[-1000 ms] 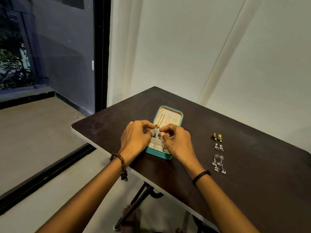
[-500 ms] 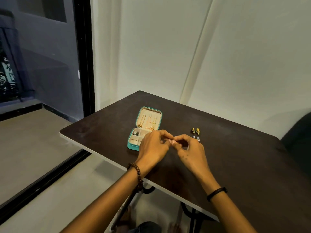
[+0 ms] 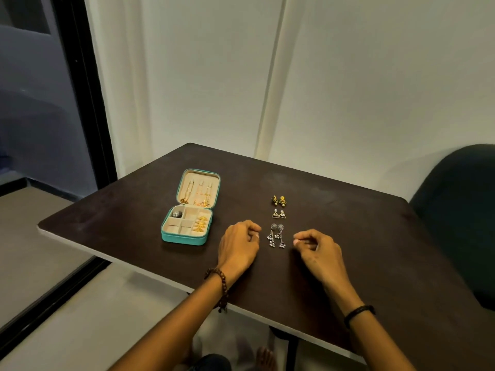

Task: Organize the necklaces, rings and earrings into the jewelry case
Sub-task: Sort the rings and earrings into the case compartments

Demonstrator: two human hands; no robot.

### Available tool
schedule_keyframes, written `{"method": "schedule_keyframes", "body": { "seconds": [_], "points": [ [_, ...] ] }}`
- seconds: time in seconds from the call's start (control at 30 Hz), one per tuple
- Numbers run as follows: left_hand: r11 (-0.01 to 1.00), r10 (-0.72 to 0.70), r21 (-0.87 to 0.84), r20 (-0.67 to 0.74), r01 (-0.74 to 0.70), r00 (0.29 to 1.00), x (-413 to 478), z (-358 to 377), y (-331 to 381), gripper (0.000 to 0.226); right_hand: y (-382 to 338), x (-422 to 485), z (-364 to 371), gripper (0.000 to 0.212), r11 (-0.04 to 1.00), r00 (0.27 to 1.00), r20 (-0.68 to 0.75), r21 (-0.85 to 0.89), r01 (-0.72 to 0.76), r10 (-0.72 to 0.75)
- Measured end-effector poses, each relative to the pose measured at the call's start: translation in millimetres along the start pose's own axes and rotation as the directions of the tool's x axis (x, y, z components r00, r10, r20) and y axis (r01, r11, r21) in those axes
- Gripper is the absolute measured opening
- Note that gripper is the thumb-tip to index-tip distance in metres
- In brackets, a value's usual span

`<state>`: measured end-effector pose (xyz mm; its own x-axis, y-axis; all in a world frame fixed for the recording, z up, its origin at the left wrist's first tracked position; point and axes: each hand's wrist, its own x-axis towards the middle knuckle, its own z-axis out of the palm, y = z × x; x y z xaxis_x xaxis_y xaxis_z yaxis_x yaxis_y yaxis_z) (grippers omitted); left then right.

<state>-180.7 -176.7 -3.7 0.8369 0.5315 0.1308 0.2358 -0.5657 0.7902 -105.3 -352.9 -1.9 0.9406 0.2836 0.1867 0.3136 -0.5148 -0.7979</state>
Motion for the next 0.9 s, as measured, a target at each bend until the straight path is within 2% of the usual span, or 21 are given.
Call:
{"method": "schedule_keyframes", "body": {
  "seconds": [0.17, 0.33, 0.53, 0.77, 0.9],
  "points": [
    [0.998, 0.042, 0.053, -0.003, -0.042, 0.999, 19.1, 13.5, -1.3, 0.027, 8.1, 12.7, 8.0, 0.004, 0.997, 0.999, -0.012, 0.07, -0.039, 0.04],
    [0.98, 0.118, 0.152, 0.075, -0.129, 0.99, 34.8, 23.7, 3.3, 0.043, 5.9, 30.1, 24.7, 0.017, 0.997, 1.0, -0.014, 0.074, 0.025, -0.024],
    [0.973, 0.159, 0.164, 0.047, -0.165, 0.986, 44.4, 30.4, 1.4, 0.026, 7.8, 42.2, 35.1, 0.01, 0.989, 0.99, -0.018, -0.033, 0.142, -0.143],
    [0.983, 0.172, 0.057, 0.025, -0.173, 0.985, 41.8, 27.5, -0.7, 0.017, 8.6, 39.6, 33.8, 0.008, 0.982, 0.982, -0.022, -0.019, 0.189, -0.189],
    [0.992, 0.11, -0.059, 0.023, -0.108, 0.994, 40.8, 26.1, -1.3, 0.014, 9.4, 37.2, 32.6, 0.008, 0.982, 0.982, -0.003, 0.005, 0.187, -0.187]
  ]
}}
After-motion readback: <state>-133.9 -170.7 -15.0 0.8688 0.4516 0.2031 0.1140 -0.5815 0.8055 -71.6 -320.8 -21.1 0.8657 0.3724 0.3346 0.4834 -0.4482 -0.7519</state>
